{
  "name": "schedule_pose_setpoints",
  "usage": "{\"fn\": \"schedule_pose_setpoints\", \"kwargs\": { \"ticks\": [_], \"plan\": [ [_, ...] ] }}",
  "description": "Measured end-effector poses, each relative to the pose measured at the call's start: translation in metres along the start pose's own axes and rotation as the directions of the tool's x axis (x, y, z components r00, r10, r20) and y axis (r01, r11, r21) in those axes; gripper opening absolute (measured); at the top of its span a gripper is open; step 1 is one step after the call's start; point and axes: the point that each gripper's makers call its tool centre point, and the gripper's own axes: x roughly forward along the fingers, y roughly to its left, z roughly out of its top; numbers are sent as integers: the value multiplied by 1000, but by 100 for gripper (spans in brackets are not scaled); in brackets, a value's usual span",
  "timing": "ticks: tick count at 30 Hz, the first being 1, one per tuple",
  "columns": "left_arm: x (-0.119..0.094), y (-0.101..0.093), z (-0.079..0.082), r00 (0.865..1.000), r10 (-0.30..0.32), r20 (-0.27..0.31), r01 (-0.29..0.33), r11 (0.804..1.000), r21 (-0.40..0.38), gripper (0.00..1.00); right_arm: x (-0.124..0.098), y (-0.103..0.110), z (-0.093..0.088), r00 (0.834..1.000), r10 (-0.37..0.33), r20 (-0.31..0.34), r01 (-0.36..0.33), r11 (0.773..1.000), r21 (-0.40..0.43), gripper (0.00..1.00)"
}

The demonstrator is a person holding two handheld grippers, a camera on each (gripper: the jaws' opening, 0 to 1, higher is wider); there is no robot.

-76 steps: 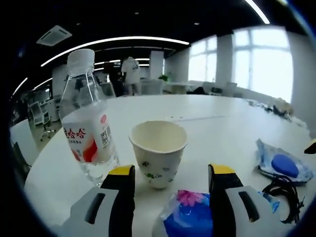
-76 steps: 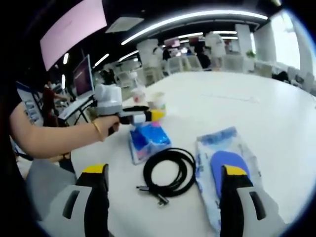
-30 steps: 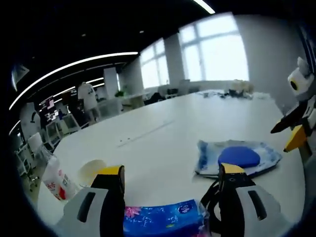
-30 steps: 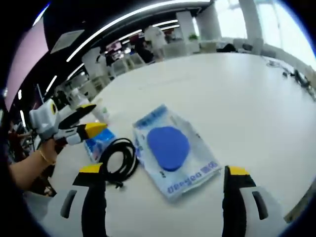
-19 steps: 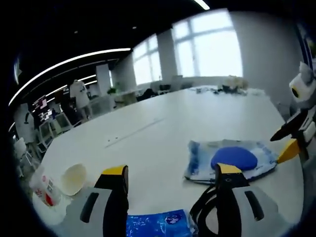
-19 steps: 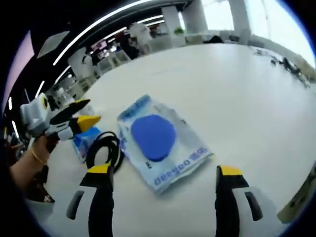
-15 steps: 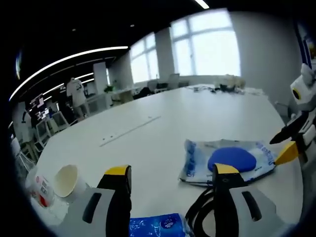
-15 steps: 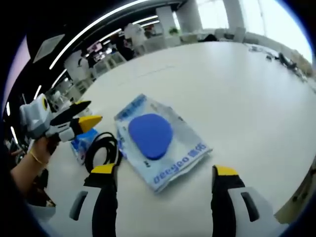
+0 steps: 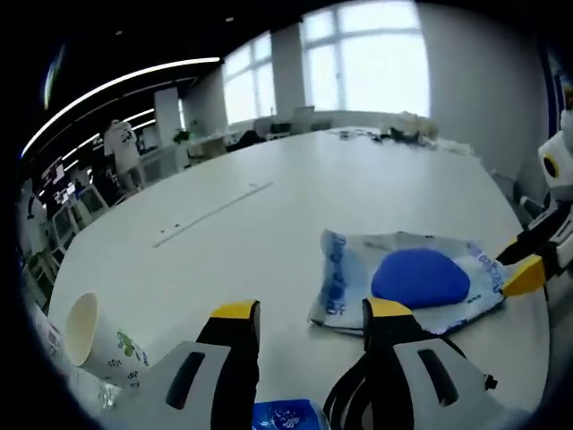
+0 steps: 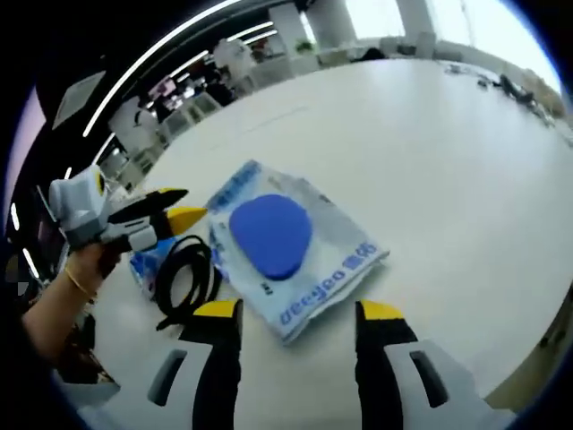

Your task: Arrange the tabletop items into an orderly group along one side of the table until the central work area is clear of visible clutter.

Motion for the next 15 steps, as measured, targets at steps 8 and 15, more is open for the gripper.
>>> {"fn": "schedule_pose_setpoints", "kwargs": {
  "ticks": [8,15],
  "plan": [
    [10,-5,-10,998,-30,-59,32,999,26,31,3,4,-3,999,31,-12,-31,1000,2,33],
    [13,-5,-15,996,-37,-76,38,999,13,24,4,9,-8,999,36,-38,-38,997,-70,25]
  ]
}}
